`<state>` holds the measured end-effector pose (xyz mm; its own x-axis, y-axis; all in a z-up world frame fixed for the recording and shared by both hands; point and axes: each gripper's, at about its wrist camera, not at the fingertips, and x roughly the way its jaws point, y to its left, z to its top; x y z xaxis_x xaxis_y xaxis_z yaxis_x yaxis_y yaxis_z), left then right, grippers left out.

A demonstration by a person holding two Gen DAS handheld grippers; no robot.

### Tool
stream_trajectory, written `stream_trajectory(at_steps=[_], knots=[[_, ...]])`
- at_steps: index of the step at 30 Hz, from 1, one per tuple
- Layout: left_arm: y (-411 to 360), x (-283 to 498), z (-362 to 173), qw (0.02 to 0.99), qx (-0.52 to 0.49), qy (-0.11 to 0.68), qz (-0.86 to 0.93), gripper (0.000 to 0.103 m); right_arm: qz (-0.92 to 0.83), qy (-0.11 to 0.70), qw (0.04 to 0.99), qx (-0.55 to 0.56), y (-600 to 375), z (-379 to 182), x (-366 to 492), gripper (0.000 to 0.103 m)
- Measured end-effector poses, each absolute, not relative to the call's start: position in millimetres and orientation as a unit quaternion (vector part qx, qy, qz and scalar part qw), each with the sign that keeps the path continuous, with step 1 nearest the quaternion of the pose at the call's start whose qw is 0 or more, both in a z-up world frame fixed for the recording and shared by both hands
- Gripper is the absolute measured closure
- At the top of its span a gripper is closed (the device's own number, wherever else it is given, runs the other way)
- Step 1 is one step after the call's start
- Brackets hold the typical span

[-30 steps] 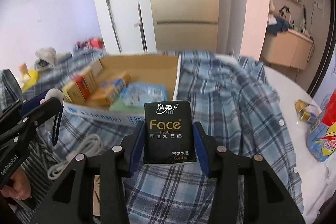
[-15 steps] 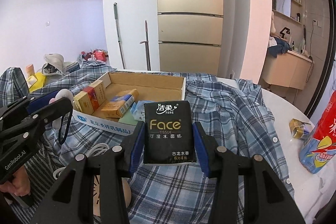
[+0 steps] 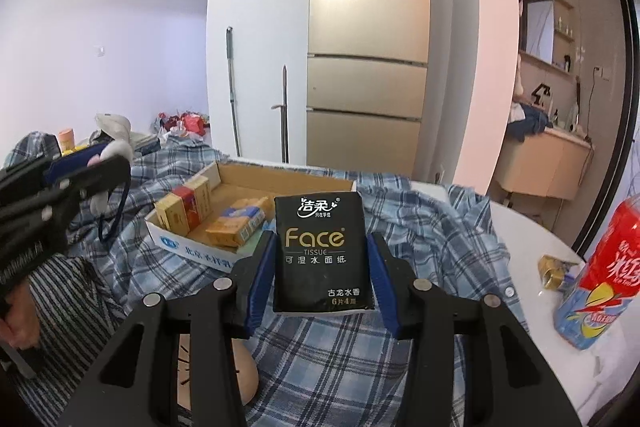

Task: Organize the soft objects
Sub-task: 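Lift the plush toy and the Face tissue pack and carry them over the box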

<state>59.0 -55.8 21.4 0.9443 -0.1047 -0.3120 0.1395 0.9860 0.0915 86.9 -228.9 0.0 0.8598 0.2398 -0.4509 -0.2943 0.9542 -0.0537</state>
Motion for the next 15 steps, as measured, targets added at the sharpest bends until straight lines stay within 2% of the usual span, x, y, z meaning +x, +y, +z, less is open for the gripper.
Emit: stream_trajectory(at_steps=[6,15], knots=[[-49,61,56,0.986,0.043,0.148,-0.063,0.073,0.136,0.222,0.964,-0.056,-222,28,87,0.058],[-52,76,103,0.987,0.050,0.142,-0.048,0.073,0.112,0.170,0.977,-0.065,-200,90,94,0.058]])
